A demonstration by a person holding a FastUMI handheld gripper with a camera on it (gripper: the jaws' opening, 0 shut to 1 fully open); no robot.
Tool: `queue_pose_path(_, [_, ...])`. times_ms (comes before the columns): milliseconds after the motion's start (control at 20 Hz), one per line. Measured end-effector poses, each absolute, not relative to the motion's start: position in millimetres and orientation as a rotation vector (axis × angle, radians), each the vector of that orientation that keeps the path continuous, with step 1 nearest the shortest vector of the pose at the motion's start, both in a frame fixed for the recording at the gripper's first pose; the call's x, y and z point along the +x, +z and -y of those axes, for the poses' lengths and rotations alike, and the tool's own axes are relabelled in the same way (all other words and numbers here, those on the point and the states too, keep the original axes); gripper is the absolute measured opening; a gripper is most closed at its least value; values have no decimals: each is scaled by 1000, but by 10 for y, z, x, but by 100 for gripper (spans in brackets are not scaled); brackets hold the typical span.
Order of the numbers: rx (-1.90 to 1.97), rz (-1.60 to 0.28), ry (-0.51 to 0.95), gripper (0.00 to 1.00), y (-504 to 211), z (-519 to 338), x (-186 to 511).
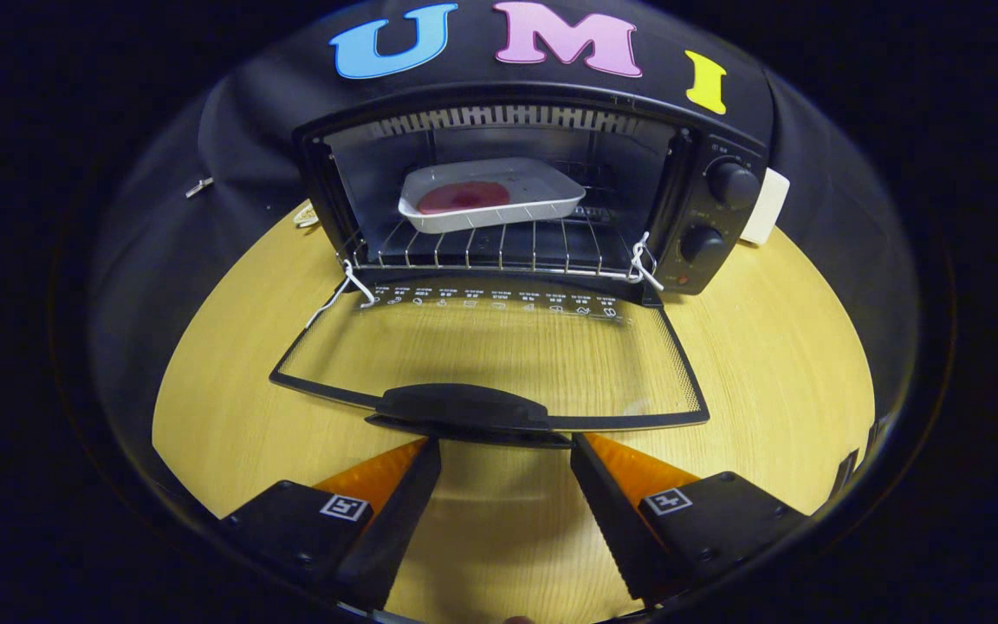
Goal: Open the toaster oven, put the food inside, and close the toaster oven door.
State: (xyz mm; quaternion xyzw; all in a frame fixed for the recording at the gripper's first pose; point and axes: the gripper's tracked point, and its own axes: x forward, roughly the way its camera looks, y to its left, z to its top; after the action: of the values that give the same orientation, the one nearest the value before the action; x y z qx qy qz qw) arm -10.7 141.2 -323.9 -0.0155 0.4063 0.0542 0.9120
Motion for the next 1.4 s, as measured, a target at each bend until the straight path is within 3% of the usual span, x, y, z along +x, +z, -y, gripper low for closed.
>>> queue_pose_path(300, [-104, -689, 236, 100, -2684, -1459, -77])
queue_pose_path(800, [33, -397, 228, 100, -1285, -1212, 376])
queue_pose_path(1200, [7, -182, 227, 100, -263, -189, 375])
queue_pose_path(1400, [-4, -74, 133, 99, 243, 474, 299])
